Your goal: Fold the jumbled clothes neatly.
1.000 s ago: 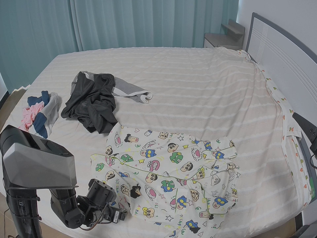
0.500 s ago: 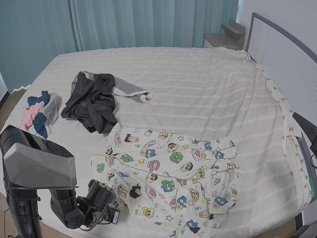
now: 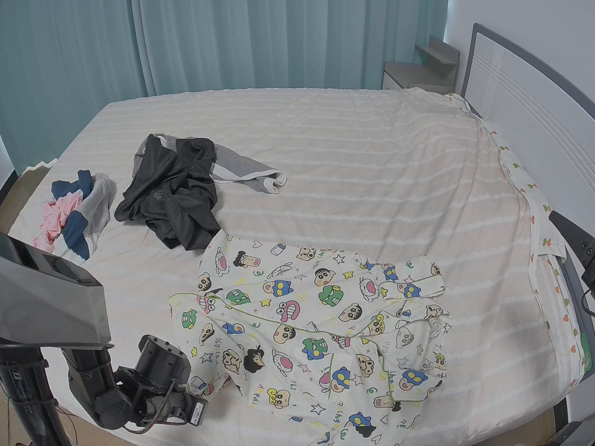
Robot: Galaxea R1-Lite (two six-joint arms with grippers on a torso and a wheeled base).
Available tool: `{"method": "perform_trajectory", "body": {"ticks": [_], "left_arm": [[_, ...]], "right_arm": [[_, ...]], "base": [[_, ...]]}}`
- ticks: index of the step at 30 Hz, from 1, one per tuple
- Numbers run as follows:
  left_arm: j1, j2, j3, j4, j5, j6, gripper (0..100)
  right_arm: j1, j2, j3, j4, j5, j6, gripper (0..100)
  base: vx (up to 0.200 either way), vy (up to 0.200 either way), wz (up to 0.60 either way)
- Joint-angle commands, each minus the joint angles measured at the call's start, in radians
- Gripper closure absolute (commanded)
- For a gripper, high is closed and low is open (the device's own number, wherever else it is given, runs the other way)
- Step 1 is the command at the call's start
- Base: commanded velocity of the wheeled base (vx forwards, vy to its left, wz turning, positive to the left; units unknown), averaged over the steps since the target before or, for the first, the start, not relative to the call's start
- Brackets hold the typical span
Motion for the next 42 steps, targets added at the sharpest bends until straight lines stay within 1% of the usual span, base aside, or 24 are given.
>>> {"method": "perform_trajectory", "body": {"ticks": [1,6,9,10,12,20,21,22,24,29,33,37,42], "left_arm": [[0.079,-0.109,0.065,0.005,-0.068,0.046,100],[0.177,-0.141,0.098,0.002,-0.086,0.118,100],[0.232,-0.153,0.123,0.005,-0.117,0.153,100],[0.237,-0.153,0.126,0.005,-0.120,0.156,100],[0.287,-0.151,0.151,0.002,-0.138,0.205,100],[0.445,-0.153,0.175,0.002,-0.137,0.313,100],[0.448,-0.155,0.175,0.002,-0.138,0.316,100],[0.485,-0.155,0.175,0.000,-0.138,0.351,100],[0.516,-0.167,0.175,0.005,-0.146,0.373,100],[0.545,-0.174,0.175,0.022,-0.181,0.380,100],[0.554,-0.165,0.175,0.037,-0.184,0.392,100],[0.553,-0.162,0.175,0.082,-0.184,0.392,100],[0.553,-0.161,0.177,0.088,-0.184,0.386,100]], "right_arm": [[0.000,0.001,0.000,0.000,-0.001,0.000,0],[0.000,0.001,0.000,0.000,0.001,0.000,0],[0.000,0.001,0.000,0.000,0.001,0.000,0],[0.000,0.001,0.000,0.000,-0.001,0.000,0],[0.000,0.001,0.000,0.000,-0.001,0.000,0],[0.000,0.001,0.000,0.000,0.001,0.000,0],[0.000,0.001,0.000,0.000,0.001,0.002,0],[0.000,0.002,0.001,0.000,0.001,0.002,0],[0.000,0.002,0.001,0.000,0.001,0.002,0],[0.000,0.002,0.001,0.000,0.001,0.002,0],[0.000,0.002,0.001,0.000,0.001,0.002,0],[-0.001,0.002,0.003,0.000,0.001,0.000,0],[-0.001,0.002,0.001,0.000,0.001,0.002,0]], "base": [[0.000,0.000,0.00],[0.000,0.000,0.00],[0.000,0.000,0.00],[0.000,0.000,0.00],[0.000,0.000,0.00],[0.000,0.000,0.00],[0.000,0.000,0.00],[0.000,0.000,0.00],[0.000,0.000,0.00],[0.000,0.000,0.00],[0.000,0.000,0.00],[0.000,0.000,0.00],[0.000,0.000,0.00]]}}
